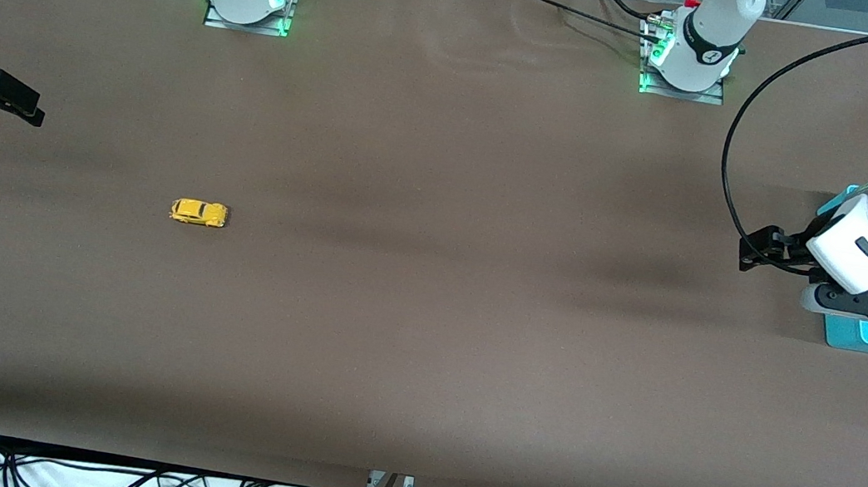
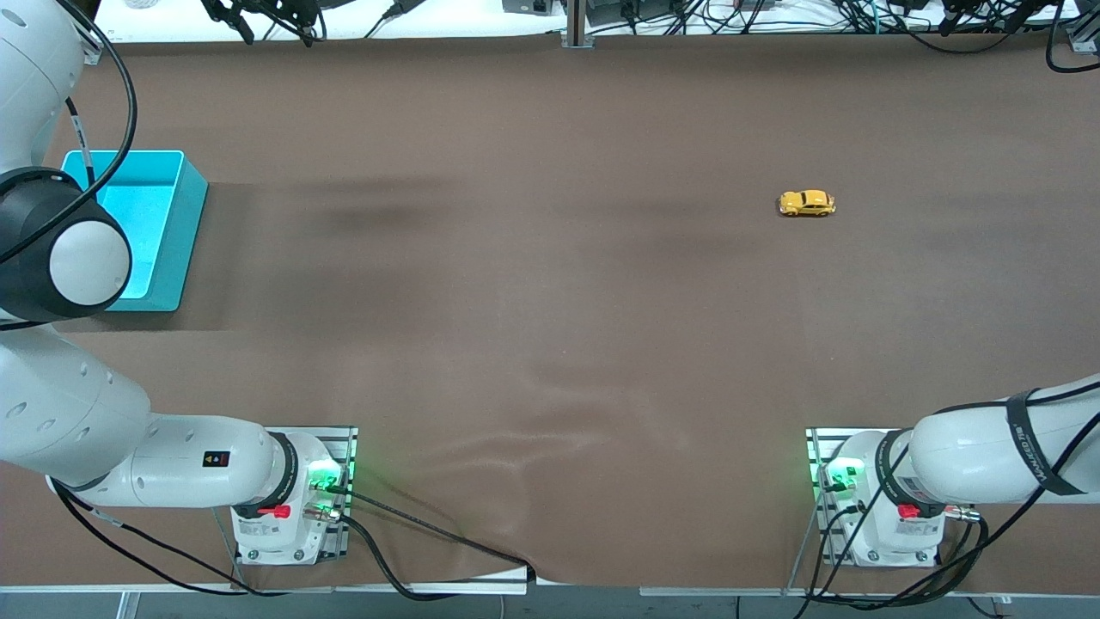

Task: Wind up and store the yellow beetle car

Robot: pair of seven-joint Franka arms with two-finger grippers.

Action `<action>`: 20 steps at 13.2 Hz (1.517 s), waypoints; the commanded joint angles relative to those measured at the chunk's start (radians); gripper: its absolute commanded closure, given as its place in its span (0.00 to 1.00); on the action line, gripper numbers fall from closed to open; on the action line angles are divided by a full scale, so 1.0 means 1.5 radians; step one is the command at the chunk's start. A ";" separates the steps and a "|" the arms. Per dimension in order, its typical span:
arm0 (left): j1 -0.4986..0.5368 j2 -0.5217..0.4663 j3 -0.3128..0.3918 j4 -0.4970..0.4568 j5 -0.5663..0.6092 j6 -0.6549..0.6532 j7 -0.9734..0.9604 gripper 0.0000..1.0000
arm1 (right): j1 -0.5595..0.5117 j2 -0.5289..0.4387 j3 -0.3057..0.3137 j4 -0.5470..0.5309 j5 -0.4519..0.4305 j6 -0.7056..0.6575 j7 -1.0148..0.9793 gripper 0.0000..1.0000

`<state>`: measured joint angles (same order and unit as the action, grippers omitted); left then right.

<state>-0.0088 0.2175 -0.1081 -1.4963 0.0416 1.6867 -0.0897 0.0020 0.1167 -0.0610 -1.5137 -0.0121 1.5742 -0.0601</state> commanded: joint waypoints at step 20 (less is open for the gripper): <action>0.001 0.004 -0.001 0.029 -0.010 -0.009 -0.004 0.00 | 0.002 0.007 0.004 0.009 0.012 0.004 -0.008 0.00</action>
<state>-0.0091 0.2175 -0.1079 -1.4757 0.0412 1.6867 -0.0897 0.0044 0.1238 -0.0568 -1.5137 -0.0117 1.5820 -0.0601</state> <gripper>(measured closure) 0.000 0.000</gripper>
